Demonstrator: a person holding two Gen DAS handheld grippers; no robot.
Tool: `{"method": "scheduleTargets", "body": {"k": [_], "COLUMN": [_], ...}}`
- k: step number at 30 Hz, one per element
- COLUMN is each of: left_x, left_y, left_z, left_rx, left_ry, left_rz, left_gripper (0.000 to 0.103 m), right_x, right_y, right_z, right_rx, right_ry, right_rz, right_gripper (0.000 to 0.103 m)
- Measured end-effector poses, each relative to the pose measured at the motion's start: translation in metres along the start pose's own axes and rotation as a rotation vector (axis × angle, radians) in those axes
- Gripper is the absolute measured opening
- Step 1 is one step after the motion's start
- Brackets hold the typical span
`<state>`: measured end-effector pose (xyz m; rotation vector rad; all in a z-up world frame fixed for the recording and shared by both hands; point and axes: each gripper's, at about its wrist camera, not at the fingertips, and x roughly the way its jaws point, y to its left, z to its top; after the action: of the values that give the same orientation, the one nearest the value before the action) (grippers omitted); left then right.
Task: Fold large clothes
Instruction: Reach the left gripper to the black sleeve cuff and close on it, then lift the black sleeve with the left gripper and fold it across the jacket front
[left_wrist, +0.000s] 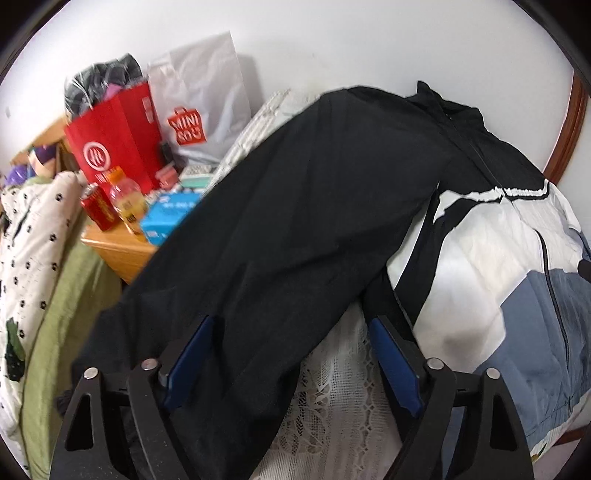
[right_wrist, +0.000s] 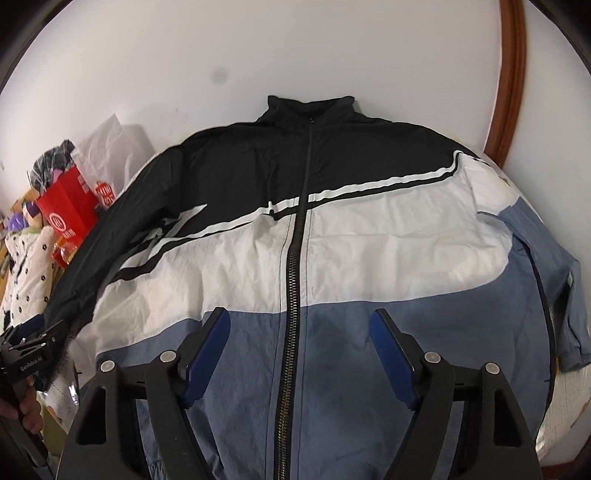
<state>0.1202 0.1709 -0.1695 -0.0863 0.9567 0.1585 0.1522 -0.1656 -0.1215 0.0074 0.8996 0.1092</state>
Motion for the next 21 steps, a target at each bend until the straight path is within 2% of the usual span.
{"method": "scheduleTargets", "body": {"k": [3,6,8,9,11,14,21], "left_x": [0.005,0.006,0.004,0.005,0.005,-0.001,-0.039], "left_y": [0.000,0.001,0.005,0.008,0.012,0.013,-0.005], "left_z": [-0.002,-0.001,0.002,0.004,0.009,0.019,0.061], "left_rx": [0.012,0.025,0.004,-0.003,-0.015,-0.021,-0.016], "left_ry": [-0.011,-0.041,-0.054,-0.054,-0.047,-0.054,-0.143], "left_rz": [0.014,0.036,0.056,0.055,0.029,0.010,-0.008], "left_gripper": [0.073,0.061,0.038,0.033,0.013,0.006,0.005], "right_x": [0.005,0.008,0.007,0.006,0.003,-0.004,-0.028], "right_y": [0.000,-0.001,-0.004,-0.005,-0.009,-0.014,-0.026], "right_z": [0.000,0.000,0.000,0.000,0.000,0.002,0.013], "right_rx": [0.006,0.001,0.004,0.007,0.019,0.019,-0.003], "right_ry": [0.013,0.018,0.015,0.013,0.008,0.001,-0.038], "right_rz": [-0.007,-0.030,-0.040,-0.043,-0.048,-0.058,-0.062], "right_gripper": [0.077,0.077,0.077,0.077,0.077,0.077,0.076]}}
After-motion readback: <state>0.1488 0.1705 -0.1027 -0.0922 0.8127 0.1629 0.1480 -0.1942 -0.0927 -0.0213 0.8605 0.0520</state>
